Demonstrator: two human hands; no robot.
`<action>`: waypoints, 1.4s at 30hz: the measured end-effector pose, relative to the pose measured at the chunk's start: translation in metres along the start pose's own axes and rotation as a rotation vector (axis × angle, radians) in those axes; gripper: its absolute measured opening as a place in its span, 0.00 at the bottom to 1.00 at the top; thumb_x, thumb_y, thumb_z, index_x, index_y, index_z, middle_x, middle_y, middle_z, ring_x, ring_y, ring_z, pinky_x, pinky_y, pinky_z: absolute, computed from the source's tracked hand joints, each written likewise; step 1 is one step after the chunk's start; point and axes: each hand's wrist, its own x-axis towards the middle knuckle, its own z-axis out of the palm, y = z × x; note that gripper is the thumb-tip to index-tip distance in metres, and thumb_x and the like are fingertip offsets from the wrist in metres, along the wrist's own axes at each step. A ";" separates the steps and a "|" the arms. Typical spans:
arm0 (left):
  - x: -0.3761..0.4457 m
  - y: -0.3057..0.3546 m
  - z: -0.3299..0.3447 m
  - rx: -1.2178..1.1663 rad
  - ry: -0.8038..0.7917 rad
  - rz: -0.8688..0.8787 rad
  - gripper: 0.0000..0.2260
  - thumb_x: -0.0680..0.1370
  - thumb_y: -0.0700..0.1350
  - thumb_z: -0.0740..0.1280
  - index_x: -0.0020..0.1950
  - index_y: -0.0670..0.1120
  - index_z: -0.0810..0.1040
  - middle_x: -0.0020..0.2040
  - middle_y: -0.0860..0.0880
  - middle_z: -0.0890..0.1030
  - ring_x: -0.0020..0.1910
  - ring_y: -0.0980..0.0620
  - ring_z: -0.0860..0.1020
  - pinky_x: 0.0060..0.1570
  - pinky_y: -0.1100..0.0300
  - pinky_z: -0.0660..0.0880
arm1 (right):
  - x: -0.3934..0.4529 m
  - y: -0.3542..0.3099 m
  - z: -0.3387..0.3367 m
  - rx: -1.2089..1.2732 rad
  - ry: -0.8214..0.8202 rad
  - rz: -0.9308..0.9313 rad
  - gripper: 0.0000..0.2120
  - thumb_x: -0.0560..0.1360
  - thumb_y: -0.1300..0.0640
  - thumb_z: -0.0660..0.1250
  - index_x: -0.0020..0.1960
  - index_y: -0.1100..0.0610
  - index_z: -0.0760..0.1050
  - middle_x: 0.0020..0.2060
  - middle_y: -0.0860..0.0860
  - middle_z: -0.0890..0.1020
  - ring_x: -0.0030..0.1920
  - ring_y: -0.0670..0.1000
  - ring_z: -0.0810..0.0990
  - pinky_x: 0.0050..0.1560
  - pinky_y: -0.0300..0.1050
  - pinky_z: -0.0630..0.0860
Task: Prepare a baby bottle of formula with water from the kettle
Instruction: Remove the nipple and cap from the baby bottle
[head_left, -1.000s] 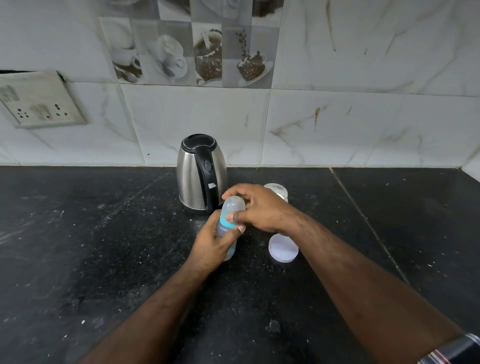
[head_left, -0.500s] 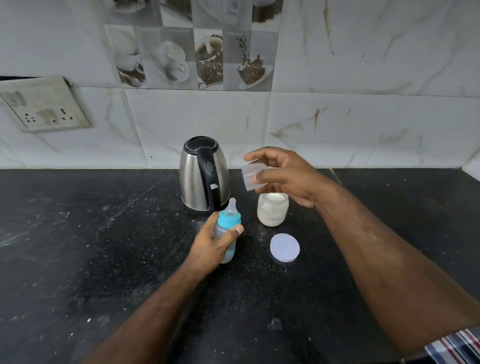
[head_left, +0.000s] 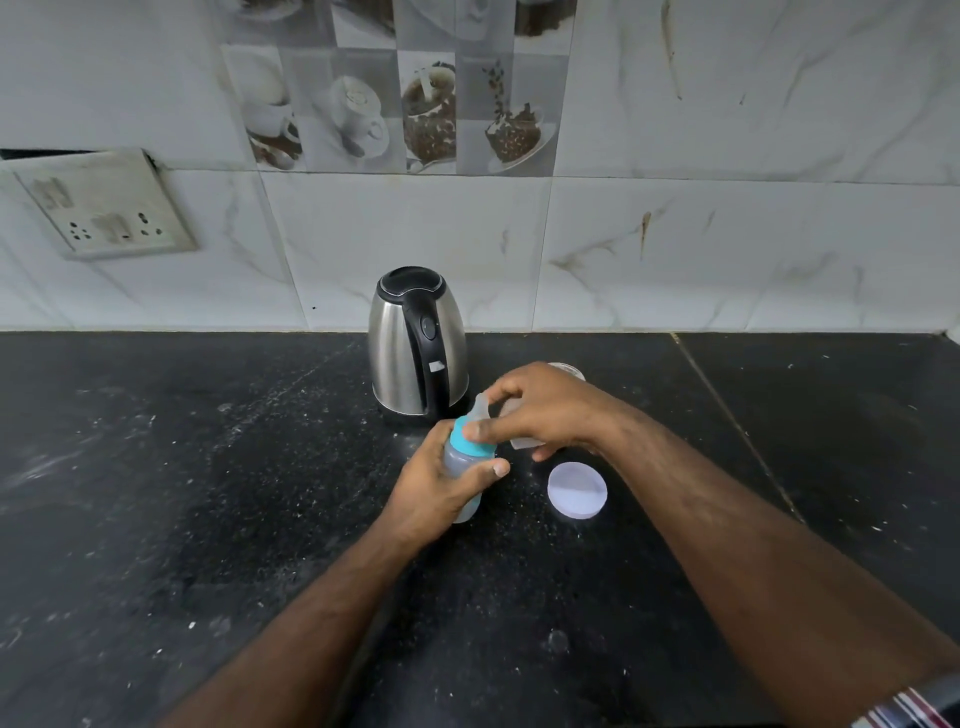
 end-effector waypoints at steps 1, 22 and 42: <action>0.001 0.001 0.001 0.018 -0.009 0.003 0.27 0.69 0.63 0.75 0.64 0.55 0.75 0.55 0.56 0.83 0.53 0.62 0.81 0.51 0.65 0.76 | 0.003 -0.004 0.002 -0.102 -0.014 -0.013 0.20 0.67 0.37 0.78 0.49 0.51 0.84 0.43 0.51 0.84 0.46 0.54 0.86 0.39 0.50 0.86; 0.008 0.014 -0.005 0.041 -0.046 0.002 0.15 0.78 0.47 0.75 0.62 0.52 0.76 0.50 0.53 0.83 0.44 0.65 0.81 0.40 0.74 0.74 | 0.015 -0.012 -0.018 -0.122 -0.166 -0.143 0.20 0.66 0.57 0.79 0.56 0.43 0.82 0.54 0.42 0.83 0.46 0.45 0.81 0.36 0.39 0.78; 0.006 0.013 -0.021 -0.420 0.029 -0.167 0.25 0.71 0.57 0.77 0.66 0.53 0.77 0.56 0.46 0.86 0.54 0.42 0.84 0.59 0.35 0.80 | 0.012 0.003 -0.022 0.124 0.016 -0.157 0.22 0.65 0.61 0.83 0.57 0.51 0.83 0.48 0.46 0.82 0.43 0.44 0.79 0.41 0.43 0.79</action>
